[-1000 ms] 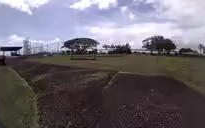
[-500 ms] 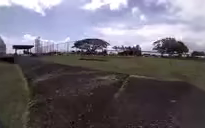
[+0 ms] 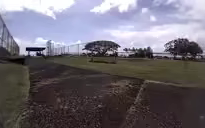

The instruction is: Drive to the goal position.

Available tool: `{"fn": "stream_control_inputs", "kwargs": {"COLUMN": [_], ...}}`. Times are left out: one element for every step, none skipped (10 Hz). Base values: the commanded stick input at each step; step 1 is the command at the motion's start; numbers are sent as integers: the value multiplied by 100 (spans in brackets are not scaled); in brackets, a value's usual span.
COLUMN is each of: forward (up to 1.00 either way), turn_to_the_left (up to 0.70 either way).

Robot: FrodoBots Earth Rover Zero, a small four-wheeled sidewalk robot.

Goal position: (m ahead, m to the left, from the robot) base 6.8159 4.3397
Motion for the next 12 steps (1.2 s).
{"fn": "stream_control_inputs", "kwargs": {"forward": [70,70,70,70,70,70,70,70,70,70,70,70], "turn_to_the_left": [3,14,27,36,36,36,36,36,36,36,36,36]}}
